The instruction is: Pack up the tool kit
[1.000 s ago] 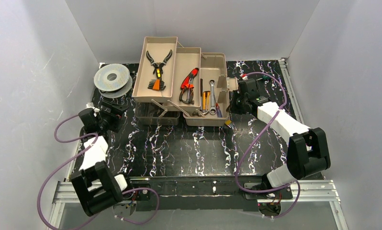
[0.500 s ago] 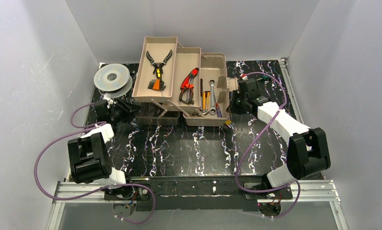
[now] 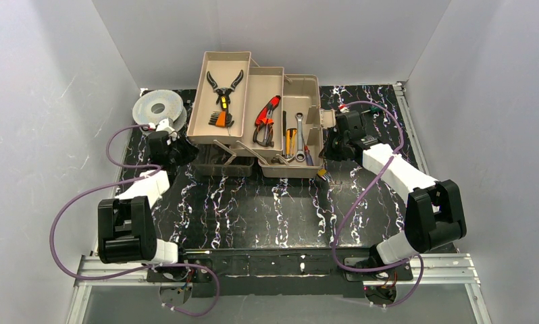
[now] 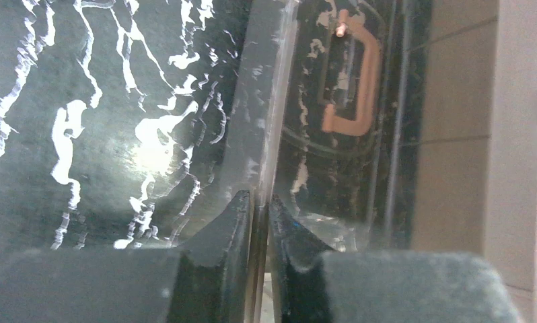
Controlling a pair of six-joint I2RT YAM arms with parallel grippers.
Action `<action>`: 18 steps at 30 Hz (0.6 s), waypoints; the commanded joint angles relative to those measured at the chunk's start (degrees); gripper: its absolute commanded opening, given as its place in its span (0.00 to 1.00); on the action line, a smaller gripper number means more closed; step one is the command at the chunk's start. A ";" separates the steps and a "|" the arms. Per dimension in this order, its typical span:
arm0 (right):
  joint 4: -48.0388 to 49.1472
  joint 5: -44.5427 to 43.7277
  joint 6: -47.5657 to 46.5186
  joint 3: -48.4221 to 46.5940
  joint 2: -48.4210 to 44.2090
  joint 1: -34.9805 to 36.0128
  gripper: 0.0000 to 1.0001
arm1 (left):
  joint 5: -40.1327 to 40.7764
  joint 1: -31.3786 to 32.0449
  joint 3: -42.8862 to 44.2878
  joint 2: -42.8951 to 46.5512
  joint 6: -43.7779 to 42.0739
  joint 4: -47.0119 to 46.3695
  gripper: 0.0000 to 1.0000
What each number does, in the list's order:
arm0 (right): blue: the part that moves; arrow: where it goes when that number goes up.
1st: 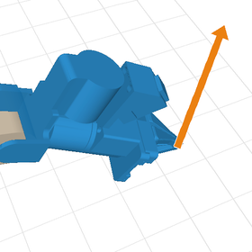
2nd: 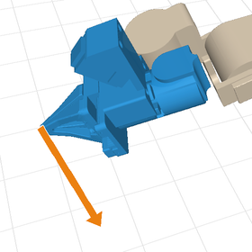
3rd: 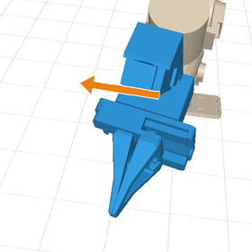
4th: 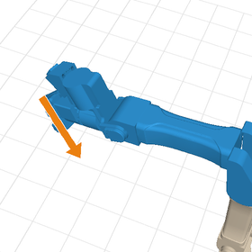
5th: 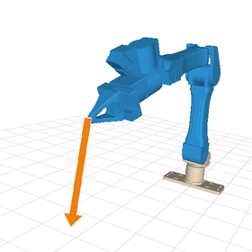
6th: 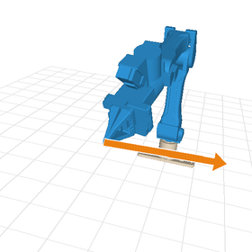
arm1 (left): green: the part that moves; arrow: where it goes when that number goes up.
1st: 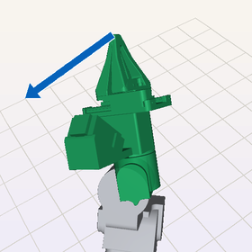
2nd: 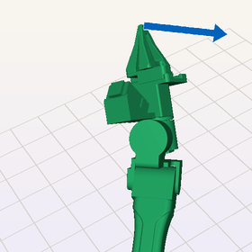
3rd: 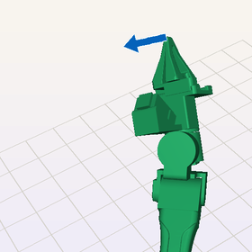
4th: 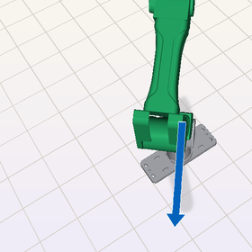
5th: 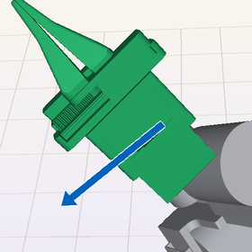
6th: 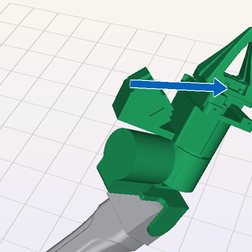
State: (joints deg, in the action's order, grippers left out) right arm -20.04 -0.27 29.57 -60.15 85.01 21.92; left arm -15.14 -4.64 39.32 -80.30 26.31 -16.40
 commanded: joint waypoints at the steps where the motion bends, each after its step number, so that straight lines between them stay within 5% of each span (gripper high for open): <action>1: -1.06 3.79 0.14 -2.29 -0.63 1.19 0.01 | 5.96 2.15 1.23 3.47 -4.82 2.99 0.00; 18: -3.85 -7.19 0.76 -7.60 1.10 12.05 0.01 | 24.50 8.33 6.45 20.62 -10.81 11.47 0.00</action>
State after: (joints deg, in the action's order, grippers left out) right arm -26.28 -11.18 26.74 -64.47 86.82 29.74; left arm 2.51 2.00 39.82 -65.76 16.68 -4.27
